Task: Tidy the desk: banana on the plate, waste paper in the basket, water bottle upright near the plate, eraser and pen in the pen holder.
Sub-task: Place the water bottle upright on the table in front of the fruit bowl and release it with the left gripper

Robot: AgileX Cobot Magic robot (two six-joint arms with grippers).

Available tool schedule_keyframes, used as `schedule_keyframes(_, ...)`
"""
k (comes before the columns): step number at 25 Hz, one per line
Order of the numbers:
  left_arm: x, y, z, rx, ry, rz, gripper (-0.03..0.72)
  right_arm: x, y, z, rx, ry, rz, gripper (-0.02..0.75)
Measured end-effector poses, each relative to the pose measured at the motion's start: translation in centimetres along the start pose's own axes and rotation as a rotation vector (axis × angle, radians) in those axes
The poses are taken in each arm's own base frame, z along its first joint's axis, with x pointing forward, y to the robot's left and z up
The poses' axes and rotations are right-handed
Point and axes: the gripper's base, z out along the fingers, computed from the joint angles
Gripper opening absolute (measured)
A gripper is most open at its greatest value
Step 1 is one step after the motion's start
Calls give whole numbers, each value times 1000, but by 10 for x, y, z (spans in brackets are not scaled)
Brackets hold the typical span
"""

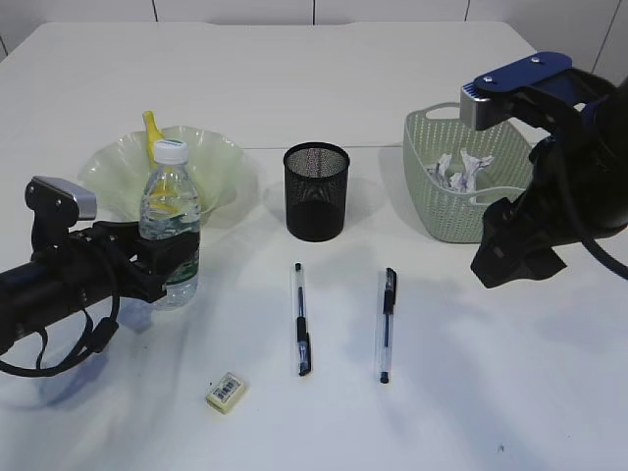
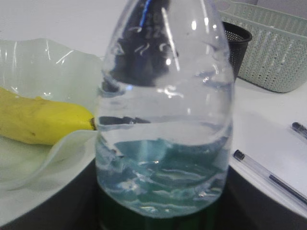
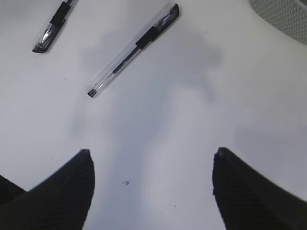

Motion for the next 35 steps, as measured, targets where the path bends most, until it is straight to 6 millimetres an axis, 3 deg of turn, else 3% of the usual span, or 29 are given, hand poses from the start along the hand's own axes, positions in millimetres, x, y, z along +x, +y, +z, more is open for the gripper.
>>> schedule_keyframes(22,7,2,-2,-23,-18,-28,433,0,0,0,1,0,0,568)
schedule_keyframes(35,26,1,-8,-52,125,-34,564,0,0,0,2,1,-2,568)
